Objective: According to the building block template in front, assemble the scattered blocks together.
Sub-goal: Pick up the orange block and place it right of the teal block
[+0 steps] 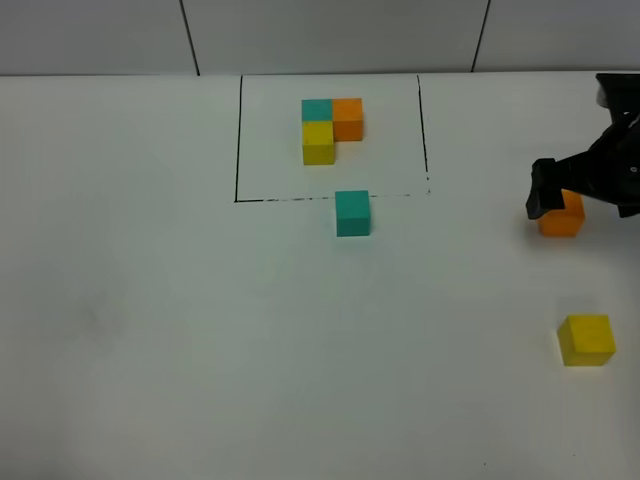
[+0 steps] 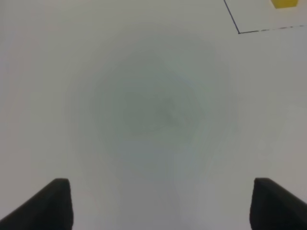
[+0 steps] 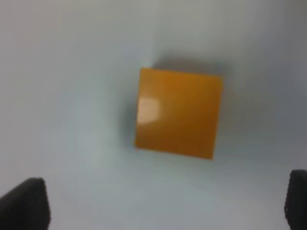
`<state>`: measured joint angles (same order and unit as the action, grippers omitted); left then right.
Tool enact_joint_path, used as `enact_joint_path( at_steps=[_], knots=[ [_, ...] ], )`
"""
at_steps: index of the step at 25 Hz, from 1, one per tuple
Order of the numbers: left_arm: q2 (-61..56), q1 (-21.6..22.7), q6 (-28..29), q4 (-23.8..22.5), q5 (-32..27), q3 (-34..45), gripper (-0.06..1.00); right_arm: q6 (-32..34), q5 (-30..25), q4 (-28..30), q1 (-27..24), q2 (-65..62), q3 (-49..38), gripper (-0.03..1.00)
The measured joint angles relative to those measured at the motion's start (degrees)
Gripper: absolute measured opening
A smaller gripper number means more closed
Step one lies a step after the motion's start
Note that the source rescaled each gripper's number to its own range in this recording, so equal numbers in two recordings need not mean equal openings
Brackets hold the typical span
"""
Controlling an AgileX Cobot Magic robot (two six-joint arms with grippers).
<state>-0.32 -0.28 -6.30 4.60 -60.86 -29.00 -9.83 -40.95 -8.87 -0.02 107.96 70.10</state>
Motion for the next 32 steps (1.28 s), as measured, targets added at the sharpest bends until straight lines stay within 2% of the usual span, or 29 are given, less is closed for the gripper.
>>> enact_joint_path(
  at_steps=[8,16,19,21,24,27,28,29,32],
  knots=[
    [0.00,0.00,0.00,0.00,0.00,0.00,0.82,-0.06,0.13,-0.32,0.79,7.37,6.37,1.00],
    [0.00,0.00,0.00,0.00,0.00,0.00,0.82,1.30,1.30,0.80,0.65,10.67,7.52,1.00],
    [0.00,0.00,0.00,0.00,0.00,0.00,0.82,1.48,1.30,1.44,0.61,11.52,7.54,0.95],
    [0.00,0.00,0.00,0.00,0.00,0.00,0.82,1.50,1.30,1.68,0.61,12.03,7.54,0.87],
    [0.00,0.00,0.00,0.00,0.05,0.00,0.82,1.77,1.30,1.72,0.61,12.29,7.54,0.63],
    [0.00,0.00,0.00,0.00,0.05,0.00,0.82,1.97,1.28,1.79,0.61,12.39,7.54,0.22],
    [0.00,0.00,0.00,0.00,0.05,0.00,0.82,1.97,1.11,2.00,0.61,12.39,7.54,0.04],
    [0.00,0.00,0.00,0.00,0.05,0.00,0.82,2.03,1.03,2.07,0.61,12.39,7.59,0.01],
    [0.00,0.00,0.00,0.00,0.05,0.00,0.82,2.09,0.35,2.18,0.61,12.39,7.72,0.01]
  ],
)
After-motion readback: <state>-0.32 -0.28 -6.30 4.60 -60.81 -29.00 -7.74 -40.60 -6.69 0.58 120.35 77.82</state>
